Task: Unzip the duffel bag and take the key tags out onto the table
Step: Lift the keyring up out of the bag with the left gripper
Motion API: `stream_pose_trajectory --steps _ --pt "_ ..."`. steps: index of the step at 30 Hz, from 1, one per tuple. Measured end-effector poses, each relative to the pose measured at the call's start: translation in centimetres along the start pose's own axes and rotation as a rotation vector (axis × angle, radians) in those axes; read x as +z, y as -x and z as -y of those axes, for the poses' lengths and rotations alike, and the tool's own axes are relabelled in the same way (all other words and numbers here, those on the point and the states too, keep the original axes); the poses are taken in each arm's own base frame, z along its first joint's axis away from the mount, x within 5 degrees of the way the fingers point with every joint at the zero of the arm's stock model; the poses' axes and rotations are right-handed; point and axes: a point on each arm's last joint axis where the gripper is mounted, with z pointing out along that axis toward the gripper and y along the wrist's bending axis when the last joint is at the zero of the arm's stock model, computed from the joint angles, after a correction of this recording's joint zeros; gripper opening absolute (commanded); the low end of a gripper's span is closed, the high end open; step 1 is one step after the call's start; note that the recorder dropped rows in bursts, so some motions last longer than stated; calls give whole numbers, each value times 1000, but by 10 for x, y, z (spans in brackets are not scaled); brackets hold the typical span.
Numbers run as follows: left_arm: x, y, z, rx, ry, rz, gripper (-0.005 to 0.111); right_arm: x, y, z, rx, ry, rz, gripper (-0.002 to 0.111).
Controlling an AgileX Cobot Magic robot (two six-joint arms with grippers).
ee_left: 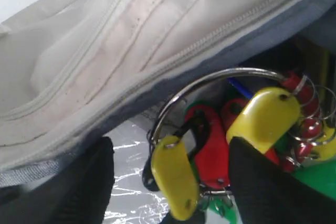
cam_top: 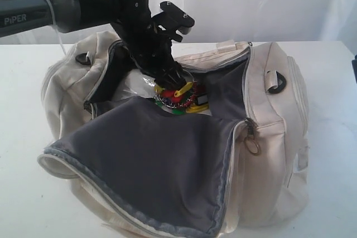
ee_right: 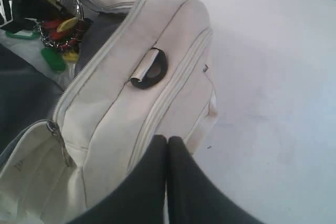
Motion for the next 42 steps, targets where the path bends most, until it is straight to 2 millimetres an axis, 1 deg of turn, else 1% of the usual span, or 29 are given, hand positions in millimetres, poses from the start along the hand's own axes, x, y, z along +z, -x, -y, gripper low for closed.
stream_pose_trajectory --steps 3,7,10,12,14,18,19,23,26,32,35,38,42 --pt "2 -2 1 0 -7 -20 67 0 0 0 0 0 0 0" --pt "7 0 0 -2 3 11 67 0 0 0 2 0 1 0" --pt "15 1 0 -22 9 31 63 0 0 0 2 0 1 0" --pt "20 1 0 -31 10 35 55 0 0 0 2 0 1 0" --pt "26 1 0 -39 10 38 43 0 0 0 2 0 1 0" --pt "33 0 1 -44 7 35 6 0 0 0 2 0 1 0" --pt "33 0 1 -44 8 37 0 0 0 0 2 0 1 0" --pt "29 -2 1 -43 4 18 0 0 0 0 2 0 1 0" --pt "10 0 0 -43 7 24 0 0 0 0 2 0 1 0" --pt "-46 4 -2 -23 14 38 0 0 0 0 2 0 1 0" --pt "-69 2 -2 -7 11 26 0 0 0 0 2 0 1 0" --pt "-91 -1 -2 -1 6 9 0 0 0 0 2 0 1 0" --pt "-112 -7 0 26 -5 -27 0 0 0 0 2 0 1 0"
